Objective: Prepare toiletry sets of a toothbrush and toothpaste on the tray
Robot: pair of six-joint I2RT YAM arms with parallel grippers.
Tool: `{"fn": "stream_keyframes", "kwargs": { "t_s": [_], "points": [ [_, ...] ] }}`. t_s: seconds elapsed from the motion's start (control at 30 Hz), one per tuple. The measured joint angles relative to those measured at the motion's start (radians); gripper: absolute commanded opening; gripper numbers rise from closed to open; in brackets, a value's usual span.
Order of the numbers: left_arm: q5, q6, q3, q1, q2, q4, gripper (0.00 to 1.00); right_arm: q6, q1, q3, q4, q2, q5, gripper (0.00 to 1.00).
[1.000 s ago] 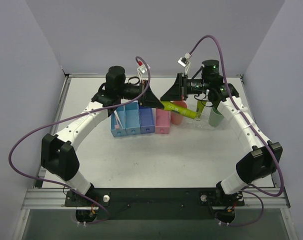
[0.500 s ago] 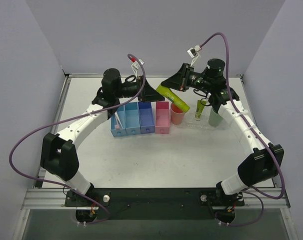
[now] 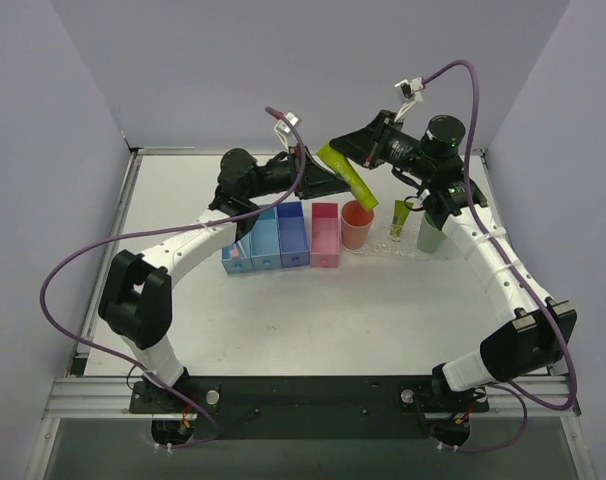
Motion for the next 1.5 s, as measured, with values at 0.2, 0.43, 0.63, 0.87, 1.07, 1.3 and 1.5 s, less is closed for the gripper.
{"fn": "stream_keyframes", "kwargs": {
  "t_s": [0.2, 0.43, 0.63, 0.87, 1.07, 1.3, 1.5],
  "points": [
    [-0.026, -0.042, 0.017, -0.042, 0.052, 0.03, 0.63, -0.001, 0.006, -0.015, 0.026, -0.031, 0.048, 0.0],
    [-0.078, -0.07, 0.017, -0.043, 0.055, 0.062, 0.58, 0.0, 0.018, -0.048, 0.072, -0.048, 0.083, 0.0],
    [-0.105, -0.116, 0.027, -0.051, 0.081, 0.106, 0.4, 0.0, 0.034, -0.087, 0.084, -0.048, 0.103, 0.0],
    [-0.105, -0.142, 0.045, -0.054, 0.107, 0.127, 0.23, -0.008, 0.039, -0.096, 0.082, -0.049, 0.123, 0.0],
    [-0.076, -0.156, 0.035, -0.049, 0.107, 0.134, 0.19, -0.019, 0.029, -0.095, 0.039, -0.061, 0.116, 0.21],
    [0.059, -0.022, 0.026, 0.014, 0.1, -0.03, 0.2, -0.065, -0.078, -0.02, -0.166, -0.061, -0.018, 0.39],
    [0.198, 0.256, 0.042, 0.012, 0.076, -0.394, 0.19, -0.169, -0.103, 0.111, -0.399, -0.031, -0.167, 0.44]
  ]
}}
